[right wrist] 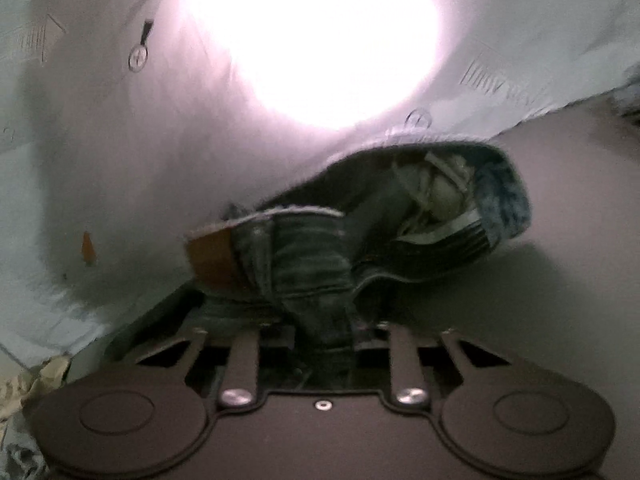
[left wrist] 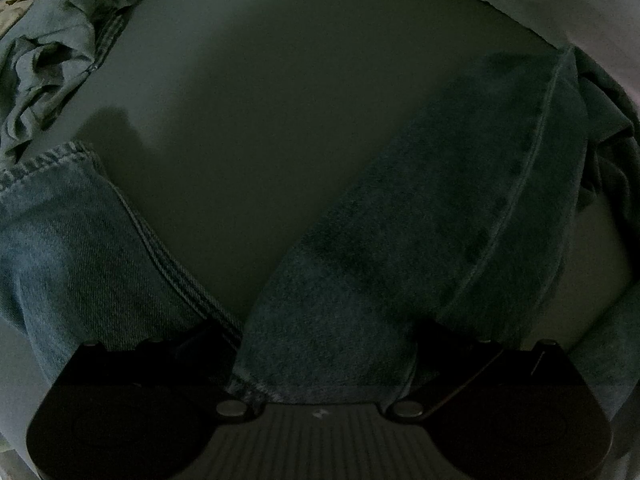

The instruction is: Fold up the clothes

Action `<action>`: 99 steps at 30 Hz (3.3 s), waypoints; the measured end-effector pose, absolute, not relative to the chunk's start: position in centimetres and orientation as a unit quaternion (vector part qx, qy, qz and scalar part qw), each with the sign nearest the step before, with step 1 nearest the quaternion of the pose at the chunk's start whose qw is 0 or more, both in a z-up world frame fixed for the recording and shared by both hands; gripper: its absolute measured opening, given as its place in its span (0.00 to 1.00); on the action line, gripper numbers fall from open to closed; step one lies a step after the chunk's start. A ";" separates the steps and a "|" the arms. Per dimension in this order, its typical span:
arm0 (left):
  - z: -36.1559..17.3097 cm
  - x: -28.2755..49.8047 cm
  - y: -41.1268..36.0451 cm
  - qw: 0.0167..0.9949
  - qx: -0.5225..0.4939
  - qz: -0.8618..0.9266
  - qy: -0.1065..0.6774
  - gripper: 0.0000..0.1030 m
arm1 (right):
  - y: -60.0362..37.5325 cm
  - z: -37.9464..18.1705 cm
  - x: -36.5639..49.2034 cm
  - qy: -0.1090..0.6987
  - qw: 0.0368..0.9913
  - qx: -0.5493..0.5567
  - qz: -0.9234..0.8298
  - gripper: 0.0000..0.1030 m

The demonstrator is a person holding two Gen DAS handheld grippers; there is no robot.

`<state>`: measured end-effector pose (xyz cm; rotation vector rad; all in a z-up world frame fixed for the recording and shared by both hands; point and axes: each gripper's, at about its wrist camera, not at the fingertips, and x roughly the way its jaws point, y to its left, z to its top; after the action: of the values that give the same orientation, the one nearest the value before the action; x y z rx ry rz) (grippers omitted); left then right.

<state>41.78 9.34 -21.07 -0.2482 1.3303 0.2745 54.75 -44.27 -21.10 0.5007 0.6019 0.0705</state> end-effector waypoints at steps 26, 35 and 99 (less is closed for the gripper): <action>-14.2 34.4 8.7 0.837 -0.099 0.108 0.527 1.00 | -54.1 -18.4 24.5 0.285 0.880 0.207 -0.320 0.09; -19.9 32.6 4.4 0.855 -0.088 0.127 0.495 1.00 | -53.8 -21.1 22.1 0.338 0.856 0.160 -0.358 0.14; -19.5 40.7 19.0 0.861 -0.266 0.103 0.421 0.31 | -32.9 -23.8 35.3 0.380 0.912 0.063 -0.140 0.91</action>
<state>40.74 19.01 -19.47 -0.5579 0.8840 0.2170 35.35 -32.93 -23.80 0.1297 0.7831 -0.2894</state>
